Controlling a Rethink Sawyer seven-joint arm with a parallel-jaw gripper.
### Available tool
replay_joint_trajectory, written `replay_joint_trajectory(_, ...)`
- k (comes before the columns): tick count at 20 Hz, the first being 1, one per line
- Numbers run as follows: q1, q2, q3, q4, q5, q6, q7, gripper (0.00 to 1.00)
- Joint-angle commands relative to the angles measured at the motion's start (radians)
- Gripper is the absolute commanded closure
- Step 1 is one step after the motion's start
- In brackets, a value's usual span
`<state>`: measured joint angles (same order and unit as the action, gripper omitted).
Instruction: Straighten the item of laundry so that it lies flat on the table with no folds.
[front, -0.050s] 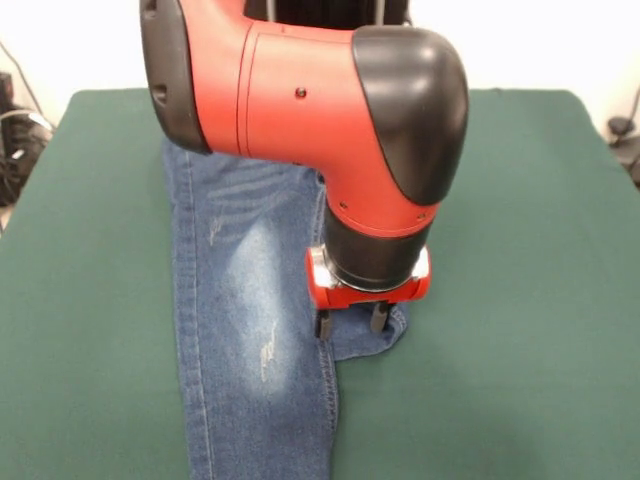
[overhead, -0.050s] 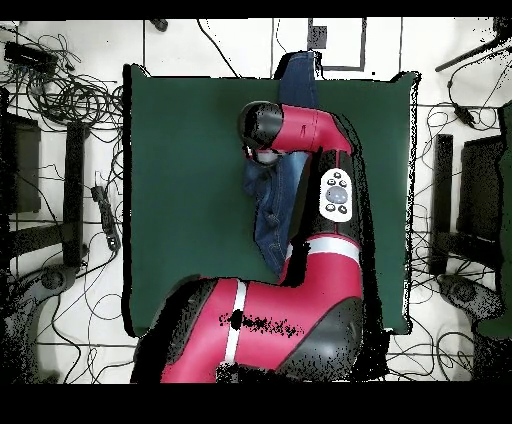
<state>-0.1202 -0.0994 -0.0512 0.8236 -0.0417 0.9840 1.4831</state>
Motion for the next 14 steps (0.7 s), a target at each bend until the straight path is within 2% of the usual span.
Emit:
replay_joint_trajectory(1, 0.062, -0.017, 0.028, 0.130, 0.061, 0.044, 0.314, 0.00)
replay_joint_trajectory(6, 0.059, -0.054, 0.049, 0.165, 0.069, 0.028, 0.238, 0.00)
replay_joint_trajectory(14, 0.023, -0.040, 0.100, 0.160, 0.108, 0.048, 0.176, 0.00)
